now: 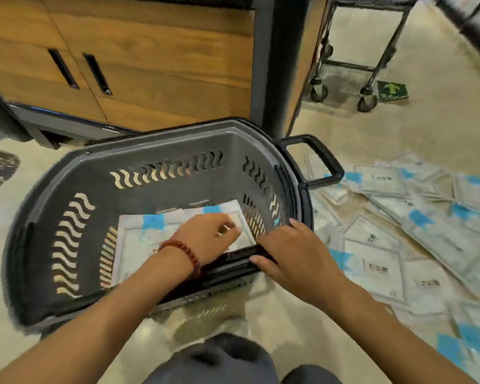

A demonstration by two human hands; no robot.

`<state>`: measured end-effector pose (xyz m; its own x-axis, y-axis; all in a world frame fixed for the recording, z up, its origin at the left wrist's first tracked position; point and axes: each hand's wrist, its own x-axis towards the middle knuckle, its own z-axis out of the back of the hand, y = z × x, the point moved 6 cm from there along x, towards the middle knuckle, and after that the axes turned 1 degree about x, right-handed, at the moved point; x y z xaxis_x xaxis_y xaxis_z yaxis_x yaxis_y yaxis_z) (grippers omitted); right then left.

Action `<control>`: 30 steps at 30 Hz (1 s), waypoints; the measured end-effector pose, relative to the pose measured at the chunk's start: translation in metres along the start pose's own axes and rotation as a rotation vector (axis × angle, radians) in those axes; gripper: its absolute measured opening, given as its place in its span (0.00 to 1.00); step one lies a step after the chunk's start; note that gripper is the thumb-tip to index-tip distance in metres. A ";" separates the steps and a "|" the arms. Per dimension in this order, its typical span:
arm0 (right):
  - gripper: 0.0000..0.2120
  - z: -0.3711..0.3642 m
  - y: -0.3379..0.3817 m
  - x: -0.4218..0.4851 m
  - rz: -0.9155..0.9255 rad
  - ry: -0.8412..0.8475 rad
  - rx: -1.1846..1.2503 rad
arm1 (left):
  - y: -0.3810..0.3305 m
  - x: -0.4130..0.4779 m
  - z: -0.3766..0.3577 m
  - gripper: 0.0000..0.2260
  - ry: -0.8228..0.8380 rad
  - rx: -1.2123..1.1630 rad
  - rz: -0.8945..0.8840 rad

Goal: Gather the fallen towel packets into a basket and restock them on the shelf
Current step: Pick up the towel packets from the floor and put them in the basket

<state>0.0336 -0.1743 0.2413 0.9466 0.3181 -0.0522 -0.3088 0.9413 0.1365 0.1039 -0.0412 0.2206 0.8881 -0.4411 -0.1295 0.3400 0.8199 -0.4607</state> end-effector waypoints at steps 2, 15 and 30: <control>0.28 -0.006 -0.004 -0.012 0.001 -0.027 0.007 | -0.006 -0.022 -0.020 0.19 0.125 0.103 0.080; 0.31 -0.014 -0.011 -0.074 0.027 -0.097 -0.060 | -0.066 -0.080 -0.034 0.23 -0.191 0.424 0.052; 0.21 -0.010 -0.031 -0.125 -0.071 -0.217 0.097 | -0.116 -0.096 -0.058 0.15 -0.258 0.221 -0.142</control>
<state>-0.0762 -0.2420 0.2341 0.9666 0.2096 0.1475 -0.2401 0.9418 0.2354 -0.0390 -0.1148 0.2357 0.8664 -0.4727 0.1607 0.4991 0.8286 -0.2537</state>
